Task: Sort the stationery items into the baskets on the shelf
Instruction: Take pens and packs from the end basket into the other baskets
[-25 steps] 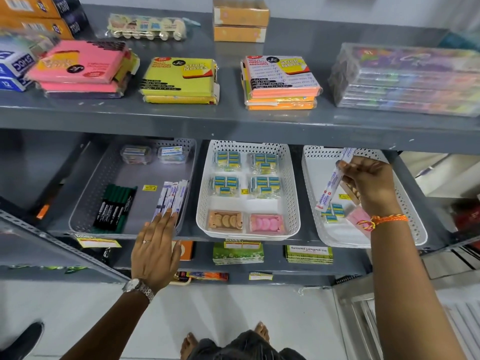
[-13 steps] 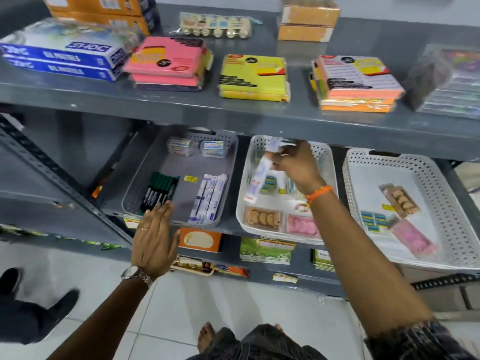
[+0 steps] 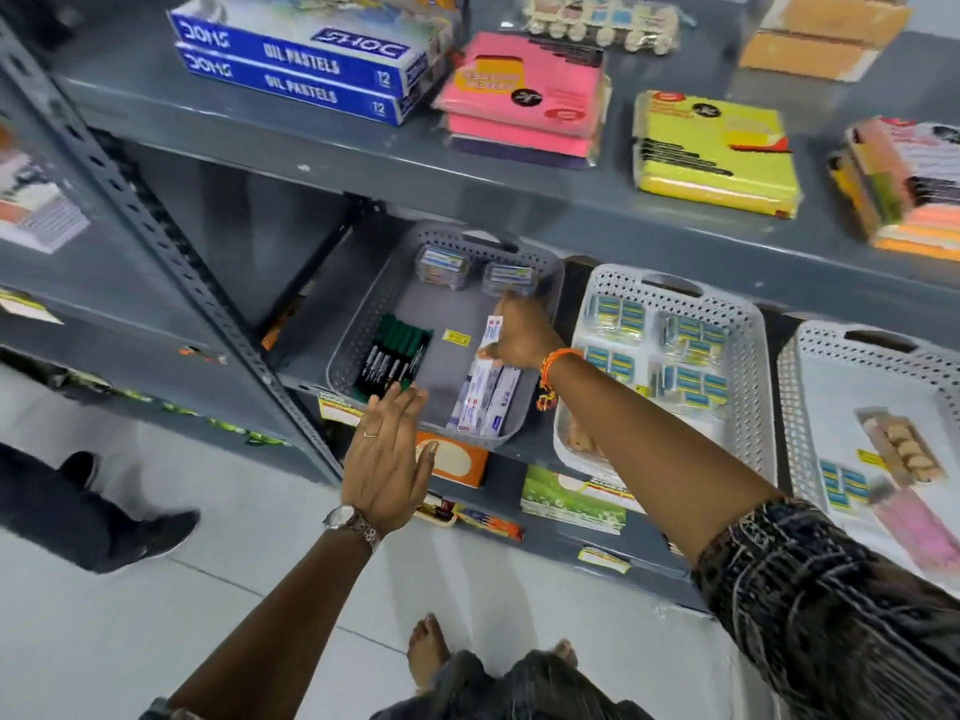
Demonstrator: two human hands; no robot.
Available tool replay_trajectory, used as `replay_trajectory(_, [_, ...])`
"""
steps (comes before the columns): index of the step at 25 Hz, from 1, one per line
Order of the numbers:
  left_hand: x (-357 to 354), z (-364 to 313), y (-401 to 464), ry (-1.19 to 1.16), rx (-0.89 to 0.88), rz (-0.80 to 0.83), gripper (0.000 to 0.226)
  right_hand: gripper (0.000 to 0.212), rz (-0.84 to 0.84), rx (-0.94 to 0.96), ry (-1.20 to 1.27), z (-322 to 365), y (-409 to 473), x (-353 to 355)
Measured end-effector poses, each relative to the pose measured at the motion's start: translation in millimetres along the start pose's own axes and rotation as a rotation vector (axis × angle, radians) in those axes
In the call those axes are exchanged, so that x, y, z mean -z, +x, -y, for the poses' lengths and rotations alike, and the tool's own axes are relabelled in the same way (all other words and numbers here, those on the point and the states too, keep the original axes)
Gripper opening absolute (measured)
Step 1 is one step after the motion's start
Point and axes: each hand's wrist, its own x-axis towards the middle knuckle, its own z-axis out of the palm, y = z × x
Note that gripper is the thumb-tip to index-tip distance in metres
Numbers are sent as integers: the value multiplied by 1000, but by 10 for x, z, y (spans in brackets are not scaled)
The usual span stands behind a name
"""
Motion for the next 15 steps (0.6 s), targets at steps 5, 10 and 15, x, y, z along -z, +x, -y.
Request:
replay_trajectory(5, [-10,22,12,-3,-21,-4,63,59,38,35,-171,34,9,-11])
replay_trajectory(10, [-7,-47,22,27,-1,2,63,64,-52,-10,20,-70,-156,228])
replay_trajectory(15, [-32,-362,66,61,-84,42,66,47,-264,-143,226,-556,-656,646])
